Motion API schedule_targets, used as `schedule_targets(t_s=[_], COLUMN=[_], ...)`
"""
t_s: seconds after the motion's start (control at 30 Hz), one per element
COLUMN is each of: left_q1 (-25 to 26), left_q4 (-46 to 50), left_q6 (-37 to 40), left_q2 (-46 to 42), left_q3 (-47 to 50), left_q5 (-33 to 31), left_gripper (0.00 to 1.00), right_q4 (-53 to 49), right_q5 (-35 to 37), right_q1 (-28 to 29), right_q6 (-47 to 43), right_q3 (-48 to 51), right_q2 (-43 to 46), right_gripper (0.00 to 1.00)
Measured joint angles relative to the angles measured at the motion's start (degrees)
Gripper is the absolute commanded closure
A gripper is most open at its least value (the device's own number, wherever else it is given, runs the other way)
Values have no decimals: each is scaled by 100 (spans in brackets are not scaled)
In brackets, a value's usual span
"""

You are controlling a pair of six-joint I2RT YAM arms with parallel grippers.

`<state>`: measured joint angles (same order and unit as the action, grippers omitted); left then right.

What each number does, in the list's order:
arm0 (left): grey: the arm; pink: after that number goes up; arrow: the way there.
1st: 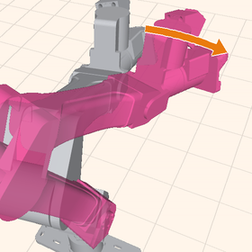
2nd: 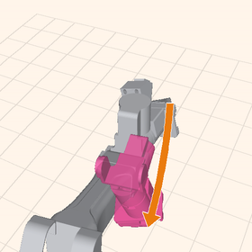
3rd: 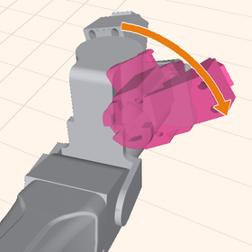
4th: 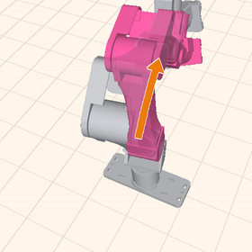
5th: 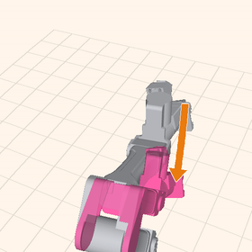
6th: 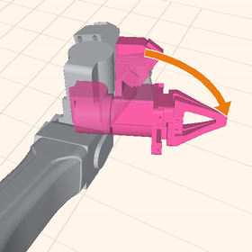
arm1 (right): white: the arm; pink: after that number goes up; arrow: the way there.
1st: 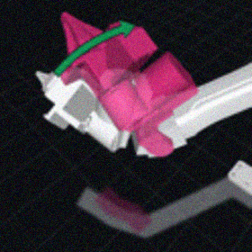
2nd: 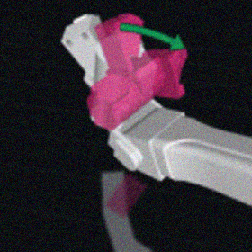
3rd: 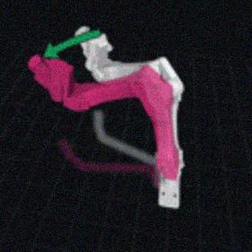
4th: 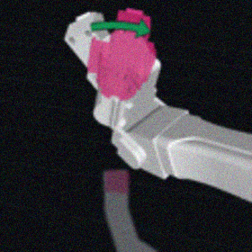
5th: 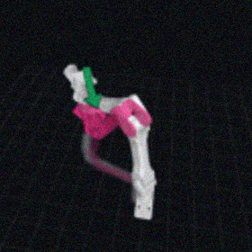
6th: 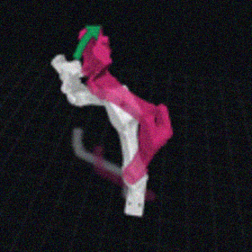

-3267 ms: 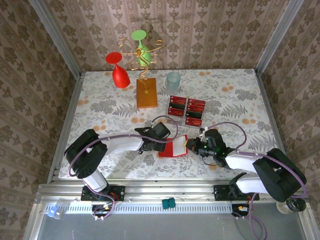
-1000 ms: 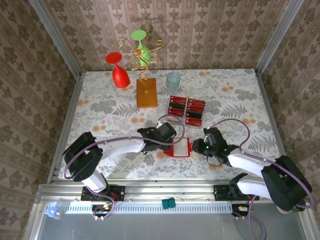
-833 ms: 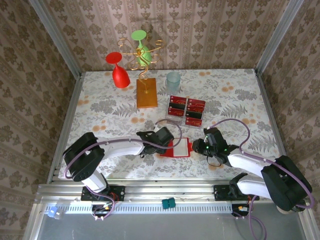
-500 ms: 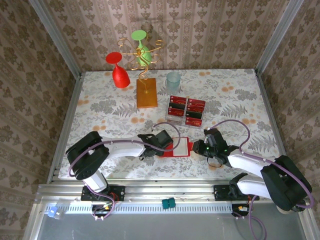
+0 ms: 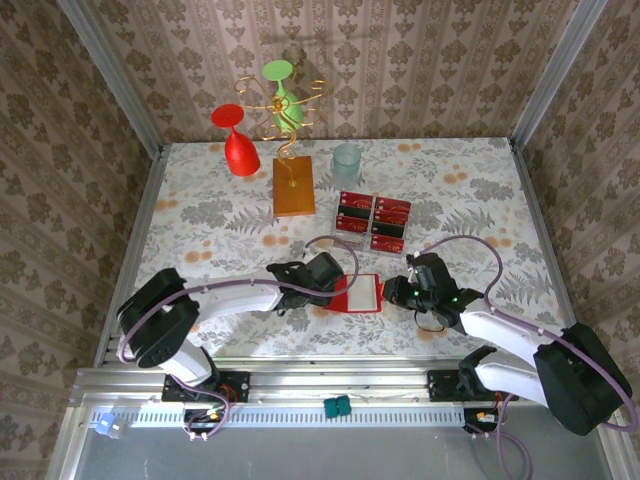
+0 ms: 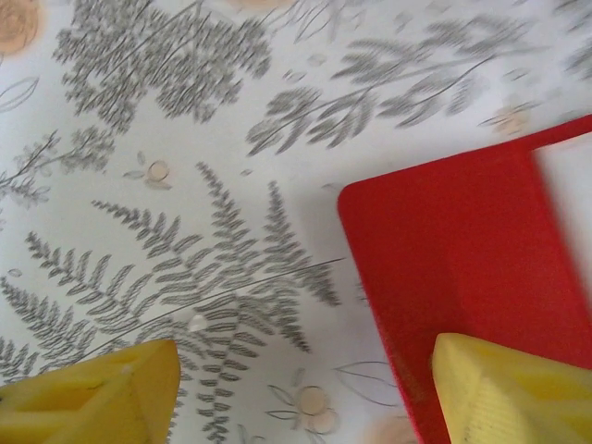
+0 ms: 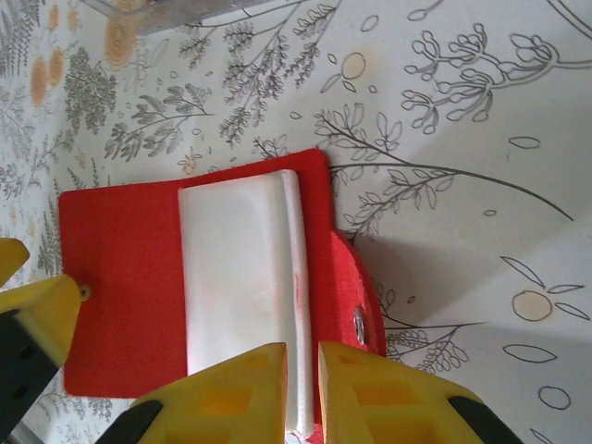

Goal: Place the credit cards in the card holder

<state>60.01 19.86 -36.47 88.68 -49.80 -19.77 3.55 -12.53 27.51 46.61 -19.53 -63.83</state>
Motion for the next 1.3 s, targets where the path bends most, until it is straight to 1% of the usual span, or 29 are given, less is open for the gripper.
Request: schedule_targets(t_s=[0.17,0.4,0.5,0.63,0.8,1.0,1.3], left_q1=[2,24,42,76,109,109,44], left_q4=[-315,-1119,-1698,-2411,-2739,-2743,-2612], left_q6=[-142,-643,-973,-1423,-1698,-1606,-911], left_q2=[-116,-111,-59,219,463,463,470], left_q3=[-273,-308,-168,192,608,704,704], left_q5=[455,1158,1425,1674,1744,1657,1523], left_gripper=[26,26,27,28,28,28,28], right_q4=[-15,-13,-9,13,13,17,57], right_q5=[-11,-7,11,13,31,63,146], right_q1=[0,0,0,0,0,-4,-4], right_q6=[0,2,2,4,4,9,22], right_q3=[-26,-26,-26,-24,-24,-22,37], right_q2=[4,4,-2,-74,-127,-129,-195], right_gripper=[82,82,82,82,82,82,82])
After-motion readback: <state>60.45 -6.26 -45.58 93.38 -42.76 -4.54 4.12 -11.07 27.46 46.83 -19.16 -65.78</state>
